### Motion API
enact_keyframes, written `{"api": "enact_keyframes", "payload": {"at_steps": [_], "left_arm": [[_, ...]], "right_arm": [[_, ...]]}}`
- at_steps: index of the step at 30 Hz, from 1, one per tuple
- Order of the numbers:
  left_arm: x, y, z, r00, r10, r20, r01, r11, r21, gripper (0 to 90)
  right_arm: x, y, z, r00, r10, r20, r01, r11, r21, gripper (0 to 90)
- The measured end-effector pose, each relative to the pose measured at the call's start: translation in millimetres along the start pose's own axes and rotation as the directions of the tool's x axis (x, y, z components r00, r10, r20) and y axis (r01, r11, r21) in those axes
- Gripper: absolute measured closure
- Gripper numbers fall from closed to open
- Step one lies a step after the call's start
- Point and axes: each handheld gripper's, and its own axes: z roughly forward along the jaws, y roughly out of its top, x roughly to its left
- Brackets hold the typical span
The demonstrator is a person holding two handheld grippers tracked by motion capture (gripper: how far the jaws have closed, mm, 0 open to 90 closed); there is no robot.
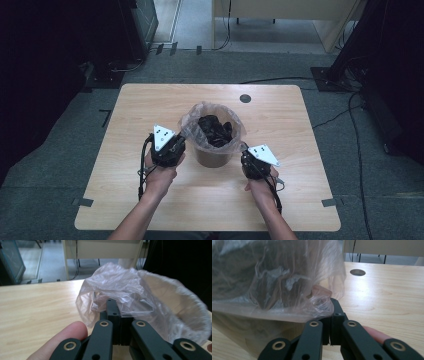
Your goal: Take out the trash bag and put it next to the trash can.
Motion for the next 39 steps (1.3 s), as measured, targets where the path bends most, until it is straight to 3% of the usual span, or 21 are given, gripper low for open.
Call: {"api": "enact_keyframes", "payload": {"at_steps": [6,9,13,16,19,21,23,25,30,33,36,39], "left_arm": [[-11.2,14.4,0.2,0.9984,0.049,0.028,-0.049,0.9988,-0.009,90.0],[-16.7,24.8,2.4,0.9969,0.059,0.053,-0.058,0.9982,-0.016,90.0],[-25.4,41.1,5.6,0.9931,0.088,0.077,-0.086,0.9958,-0.033,90.0],[-33.3,50.4,9.2,0.9871,0.115,0.112,-0.112,0.9933,-0.027,90.0],[-42.3,55.1,14.4,0.9786,0.133,0.157,-0.131,0.9911,-0.023,90.0],[-45.3,53.6,19.0,0.9774,0.136,0.162,-0.135,0.9907,-0.017,89.9],[-45.1,49.6,22.9,0.9753,0.137,0.174,-0.138,0.9904,-0.002,86.4],[-43.6,45.0,25.8,0.9717,0.144,0.187,-0.149,0.9887,0.015,79.1],[-42.9,36.6,31.3,0.9682,0.163,0.190,-0.175,0.9834,0.048,64.3],[-45.3,33.2,34.3,0.9657,0.174,0.193,-0.188,0.9806,0.056,59.5],[-44.4,32.8,36.1,0.9666,0.164,0.197,-0.179,0.9822,0.059,58.9],[-43.1,33.2,37.4,0.9680,0.155,0.197,-0.169,0.9839,0.057,58.8]], "right_arm": [[-6.6,25.9,-6.3,0.9990,0.042,-0.010,-0.043,0.999,-0.033,90.0],[-1.1,48.6,-9.4,0.9994,0.030,-0.018,-0.031,0.998,-0.060,90.0],[12.7,88.4,-9.0,0.9994,-0.021,-0.027,0.018,0.994,-0.104,90.0],[26.2,118.0,-6.2,0.9958,-0.047,-0.078,0.037,0.991,-0.126,90.0],[38.8,143.3,-5.6,0.9862,-0.064,-0.152,0.037,0.984,-0.172,90.0],[46.3,153.7,-6.7,0.9797,-0.075,-0.186,0.040,0.982,-0.187,90.0],[50.7,153.6,-5.1,0.9767,-0.079,-0.200,0.047,0.986,-0.157,89.0],[49.6,145.0,-1.8,0.9722,-0.069,-0.224,0.044,0.992,-0.115,79.6],[29.7,125.7,-1.2,0.9630,0.003,-0.269,-0.023,0.997,-0.072,67.1],[16.9,126.1,-8.9,0.9671,0.028,-0.253,-0.046,0.997,-0.068,60.6],[7.8,126.2,-15.8,0.9783,0.002,-0.207,-0.013,0.999,-0.052,57.0],[1.4,120.2,-22.6,0.9828,0.001,-0.185,-0.008,0.999,-0.041,55.8]]}}
